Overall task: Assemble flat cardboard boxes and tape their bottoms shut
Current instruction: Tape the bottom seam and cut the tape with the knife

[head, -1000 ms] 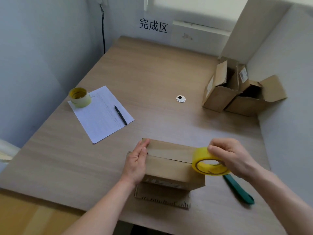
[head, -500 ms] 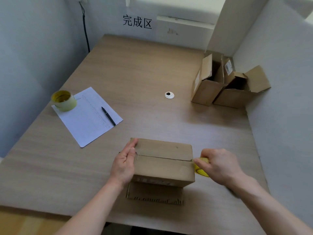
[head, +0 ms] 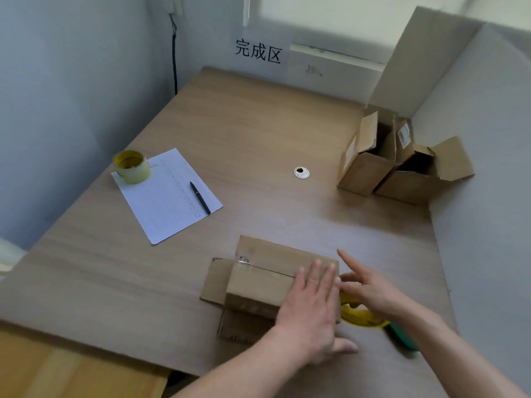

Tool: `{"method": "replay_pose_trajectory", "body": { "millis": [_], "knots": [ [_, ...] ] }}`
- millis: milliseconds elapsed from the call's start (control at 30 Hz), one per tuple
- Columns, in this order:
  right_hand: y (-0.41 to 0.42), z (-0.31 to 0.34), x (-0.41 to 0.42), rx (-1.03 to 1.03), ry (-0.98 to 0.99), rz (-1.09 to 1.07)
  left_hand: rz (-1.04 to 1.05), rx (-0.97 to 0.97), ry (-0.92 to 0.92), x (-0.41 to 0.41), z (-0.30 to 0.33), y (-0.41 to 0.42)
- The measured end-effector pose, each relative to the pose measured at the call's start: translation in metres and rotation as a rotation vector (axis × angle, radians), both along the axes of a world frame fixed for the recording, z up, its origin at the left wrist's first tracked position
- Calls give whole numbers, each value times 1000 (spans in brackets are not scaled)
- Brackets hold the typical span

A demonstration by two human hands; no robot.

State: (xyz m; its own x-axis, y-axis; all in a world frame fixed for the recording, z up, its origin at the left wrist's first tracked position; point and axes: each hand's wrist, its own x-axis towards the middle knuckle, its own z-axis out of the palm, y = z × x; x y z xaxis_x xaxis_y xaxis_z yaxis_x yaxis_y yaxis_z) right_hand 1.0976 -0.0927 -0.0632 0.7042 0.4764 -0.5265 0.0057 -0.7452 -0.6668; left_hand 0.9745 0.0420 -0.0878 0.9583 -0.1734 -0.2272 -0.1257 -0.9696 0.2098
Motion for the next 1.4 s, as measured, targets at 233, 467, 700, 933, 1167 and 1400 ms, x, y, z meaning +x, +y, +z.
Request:
{"method": "replay_pose_trajectory", "body": {
  "millis": [233, 467, 700, 933, 1167, 1400],
  "knots": [
    [8, 2, -6, 2, 70, -12, 507, -91, -70, -24, -13, 122],
    [20, -5, -48, 32, 199, -126, 1105, -739, -265, 3, -10, 153],
    [25, -8, -86, 3, -122, -200, 1144, -842, -283, 71, 10, 123],
    [26, -16, -76, -15, -255, 63, 869, -943, -166, 81, 16, 99],
    [47, -22, -53, 77, -319, -61, 917, -1061, -321, -53, 4, 62],
    [53, -24, -50, 88, -320, -76, 996, -1343, 23, -50, -24, 35]
  ]
}}
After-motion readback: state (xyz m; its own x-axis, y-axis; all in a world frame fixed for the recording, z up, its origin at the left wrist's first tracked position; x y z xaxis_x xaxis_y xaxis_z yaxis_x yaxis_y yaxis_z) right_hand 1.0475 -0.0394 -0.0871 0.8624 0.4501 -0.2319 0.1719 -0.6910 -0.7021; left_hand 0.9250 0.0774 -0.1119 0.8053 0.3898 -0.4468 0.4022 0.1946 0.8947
